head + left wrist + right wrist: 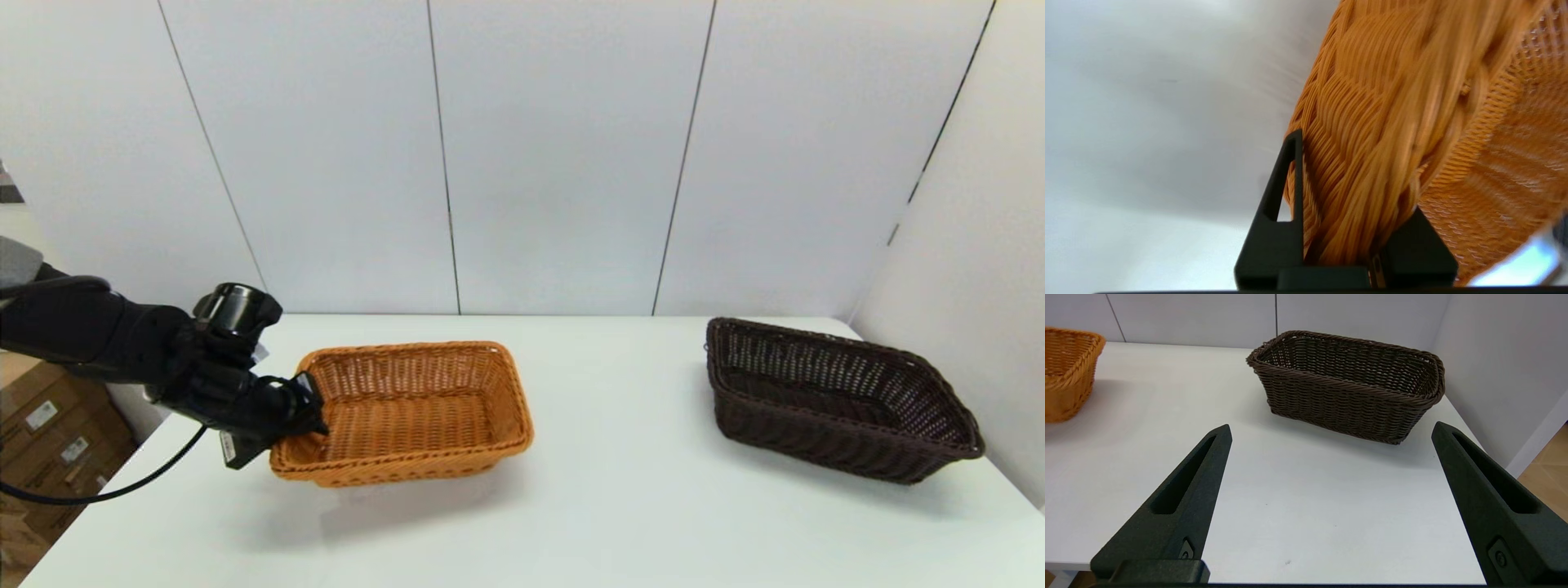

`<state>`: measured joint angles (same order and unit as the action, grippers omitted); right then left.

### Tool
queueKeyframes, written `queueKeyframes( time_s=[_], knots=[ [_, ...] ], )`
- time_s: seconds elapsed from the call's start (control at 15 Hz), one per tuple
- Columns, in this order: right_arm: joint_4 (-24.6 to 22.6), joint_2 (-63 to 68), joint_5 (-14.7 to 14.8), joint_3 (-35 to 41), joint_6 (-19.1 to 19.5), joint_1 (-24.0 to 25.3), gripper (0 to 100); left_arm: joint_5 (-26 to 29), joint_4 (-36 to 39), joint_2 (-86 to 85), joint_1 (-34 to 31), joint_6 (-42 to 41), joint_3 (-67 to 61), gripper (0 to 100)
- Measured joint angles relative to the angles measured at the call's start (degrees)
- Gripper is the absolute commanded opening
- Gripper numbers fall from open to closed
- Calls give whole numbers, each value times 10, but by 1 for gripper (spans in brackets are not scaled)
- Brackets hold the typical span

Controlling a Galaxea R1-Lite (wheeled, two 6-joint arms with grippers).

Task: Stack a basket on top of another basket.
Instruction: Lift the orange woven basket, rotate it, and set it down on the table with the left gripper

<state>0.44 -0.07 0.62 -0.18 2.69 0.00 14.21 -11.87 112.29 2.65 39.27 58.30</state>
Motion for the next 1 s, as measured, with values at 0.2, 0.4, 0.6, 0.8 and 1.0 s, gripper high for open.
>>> queueKeyframes(
  time_s=[0.2,0.4,0.6,0.8,1.0],
  knots=[
    [0,0,0,0,0,0,100,50,-2,-19,26,-72,3,0],
    [0,0,0,0,0,0,100,65,-29,-21,67,-130,12,0],
    [0,0,0,0,0,0,100,73,-69,-6,100,-128,52,0],
    [0,0,0,0,0,0,100,74,-117,20,124,-90,119,0],
    [0,0,0,0,0,0,100,74,-129,52,144,-44,172,0]
  ],
)
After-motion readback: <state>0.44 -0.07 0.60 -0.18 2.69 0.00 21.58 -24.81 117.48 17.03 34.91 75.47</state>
